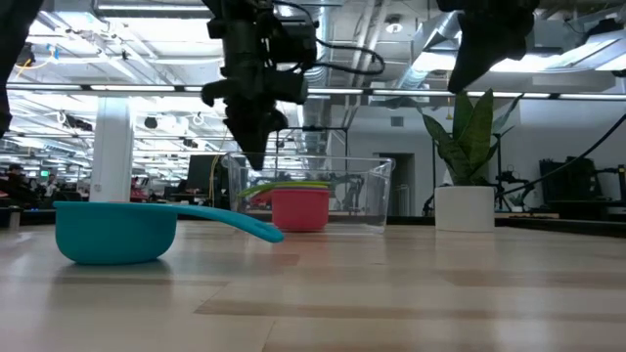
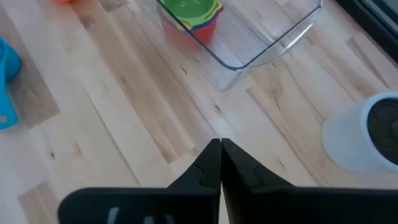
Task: Nest measuring cups in basket
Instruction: Stack the green measuring cup on top of the yellow measuring cup in the transparent bin, then stack the light blue measuring on top of the green measuring cup in the transparent bin
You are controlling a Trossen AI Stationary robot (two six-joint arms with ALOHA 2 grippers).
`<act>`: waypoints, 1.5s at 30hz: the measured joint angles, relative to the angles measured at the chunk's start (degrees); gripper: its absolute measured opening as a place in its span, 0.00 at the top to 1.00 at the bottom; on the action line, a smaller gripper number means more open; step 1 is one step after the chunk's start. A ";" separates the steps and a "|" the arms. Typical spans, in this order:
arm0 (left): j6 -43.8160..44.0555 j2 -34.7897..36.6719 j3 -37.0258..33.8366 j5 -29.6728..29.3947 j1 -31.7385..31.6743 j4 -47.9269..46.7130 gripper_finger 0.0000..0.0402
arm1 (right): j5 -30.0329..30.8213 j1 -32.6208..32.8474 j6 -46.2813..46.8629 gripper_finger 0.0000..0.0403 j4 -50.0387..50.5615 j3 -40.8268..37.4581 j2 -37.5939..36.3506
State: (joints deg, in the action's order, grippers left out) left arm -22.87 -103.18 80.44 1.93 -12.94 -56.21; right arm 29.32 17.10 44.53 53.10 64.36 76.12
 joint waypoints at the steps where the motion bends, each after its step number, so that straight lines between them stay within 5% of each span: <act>1: -0.54 -0.41 -0.04 -0.31 -0.09 -1.22 1.00 | 0.02 0.00 -0.01 0.93 0.27 0.00 0.00; 30: -1.32 -5.63 3.01 -15.40 -1.61 -1.06 1.00 | -1.22 0.13 0.57 0.93 1.05 0.00 0.00; 40: 12.89 -5.39 23.75 1.46 0.45 -27.94 1.00 | -1.28 0.13 0.00 0.93 1.30 0.00 0.00; 45: 19.18 -0.41 21.38 5.78 7.36 -33.74 1.00 | -1.77 -0.03 -0.04 0.93 1.29 0.00 0.00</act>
State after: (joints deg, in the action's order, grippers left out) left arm -3.69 -103.59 101.83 7.71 -5.57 -89.95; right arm 27.55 17.07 44.49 54.39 64.36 76.12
